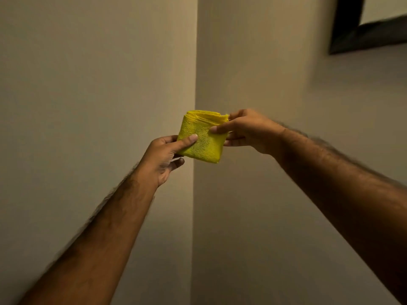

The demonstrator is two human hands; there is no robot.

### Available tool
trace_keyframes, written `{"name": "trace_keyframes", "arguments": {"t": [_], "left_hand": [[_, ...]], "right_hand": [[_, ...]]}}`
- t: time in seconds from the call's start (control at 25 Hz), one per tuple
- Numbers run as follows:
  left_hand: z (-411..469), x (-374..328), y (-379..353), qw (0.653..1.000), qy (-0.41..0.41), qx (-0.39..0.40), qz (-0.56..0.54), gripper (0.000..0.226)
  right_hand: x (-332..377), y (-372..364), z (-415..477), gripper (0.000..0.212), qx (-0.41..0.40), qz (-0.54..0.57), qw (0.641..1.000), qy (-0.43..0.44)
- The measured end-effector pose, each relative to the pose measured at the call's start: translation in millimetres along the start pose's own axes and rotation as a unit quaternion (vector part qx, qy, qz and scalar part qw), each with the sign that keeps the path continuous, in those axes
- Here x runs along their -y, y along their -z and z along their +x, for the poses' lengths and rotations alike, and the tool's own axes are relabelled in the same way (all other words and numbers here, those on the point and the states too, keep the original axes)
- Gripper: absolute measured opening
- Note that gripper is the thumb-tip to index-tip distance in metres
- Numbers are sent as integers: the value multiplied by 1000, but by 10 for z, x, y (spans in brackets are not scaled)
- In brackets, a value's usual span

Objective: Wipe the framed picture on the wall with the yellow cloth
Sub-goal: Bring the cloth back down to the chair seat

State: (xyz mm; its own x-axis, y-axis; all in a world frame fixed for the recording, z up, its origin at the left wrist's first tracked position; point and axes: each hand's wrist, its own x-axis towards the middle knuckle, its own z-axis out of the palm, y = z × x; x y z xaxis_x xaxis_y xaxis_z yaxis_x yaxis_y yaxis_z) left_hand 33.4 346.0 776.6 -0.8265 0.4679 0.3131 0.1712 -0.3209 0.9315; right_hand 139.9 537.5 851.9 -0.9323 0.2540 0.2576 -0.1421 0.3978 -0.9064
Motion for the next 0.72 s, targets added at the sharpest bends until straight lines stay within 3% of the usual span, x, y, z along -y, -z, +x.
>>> {"name": "trace_keyframes", "arguments": {"t": [0.16, 0.36, 0.6, 0.72], "left_hand": [[-312, 856, 963, 991, 92, -52, -77, 41], [-909, 2061, 2057, 963, 148, -183, -128, 29], [-1937, 3602, 3021, 904, 280, -308, -96, 19], [-2377, 4256, 3390, 874, 341, -341, -55, 26]], "right_hand": [[-954, -1019, 282, 48, 67, 50, 992, -95], [-2270, -2268, 416, 24, 149, 111, 961, -206], [-3882, -3856, 133, 22, 268, 49, 908, -320], [-4616, -4493, -154, 19, 291, -13, 887, -358]]}}
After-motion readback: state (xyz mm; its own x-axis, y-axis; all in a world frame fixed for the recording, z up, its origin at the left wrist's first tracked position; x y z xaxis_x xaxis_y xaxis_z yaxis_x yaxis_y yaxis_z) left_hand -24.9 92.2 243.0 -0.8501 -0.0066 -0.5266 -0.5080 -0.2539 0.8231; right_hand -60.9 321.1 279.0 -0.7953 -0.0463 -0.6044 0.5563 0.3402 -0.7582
